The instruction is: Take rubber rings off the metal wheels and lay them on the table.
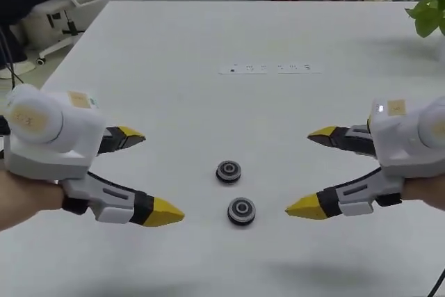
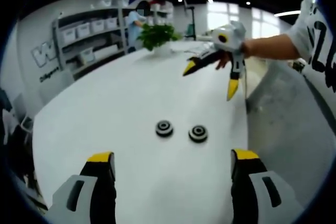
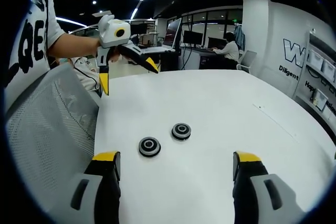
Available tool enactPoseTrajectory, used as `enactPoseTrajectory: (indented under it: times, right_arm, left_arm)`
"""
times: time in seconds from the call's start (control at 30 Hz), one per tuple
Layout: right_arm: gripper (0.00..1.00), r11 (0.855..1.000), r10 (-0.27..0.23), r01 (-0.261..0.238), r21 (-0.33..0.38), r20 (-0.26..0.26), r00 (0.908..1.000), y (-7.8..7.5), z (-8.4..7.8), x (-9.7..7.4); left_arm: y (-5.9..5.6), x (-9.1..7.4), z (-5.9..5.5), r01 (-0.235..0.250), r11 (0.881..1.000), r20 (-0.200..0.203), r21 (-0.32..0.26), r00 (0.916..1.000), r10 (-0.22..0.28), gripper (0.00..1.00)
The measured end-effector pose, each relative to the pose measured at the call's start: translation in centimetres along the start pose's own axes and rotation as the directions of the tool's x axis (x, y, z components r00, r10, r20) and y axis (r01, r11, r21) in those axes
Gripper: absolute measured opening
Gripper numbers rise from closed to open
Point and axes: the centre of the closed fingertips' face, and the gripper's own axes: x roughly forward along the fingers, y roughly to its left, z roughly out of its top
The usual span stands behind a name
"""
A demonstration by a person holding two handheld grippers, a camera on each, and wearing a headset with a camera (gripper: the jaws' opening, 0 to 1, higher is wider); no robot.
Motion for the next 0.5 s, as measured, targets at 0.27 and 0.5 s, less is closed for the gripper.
enactPoseTrajectory:
  times: [0.27, 0.5]
  right_arm:
    - [0.84, 1.0, 0.025, -0.025, 0.005, 0.014, 0.9996, 0.5, -0.1, 0.7]
    - [0.81, 0.999, 0.039, -0.039, 0.008, 0.011, 0.9992, 0.7, -0.4, 1.5]
  left_arm:
    - [0.0, 1.0, -0.3, 0.013, 1.0, -0.012, 0.0, 0.9998, -0.013, 0.92]
    - [-0.1, 1.9, -0.4, 0.026, 1.0, -0.014, 0.005, 0.9996, -0.026, 0.91]
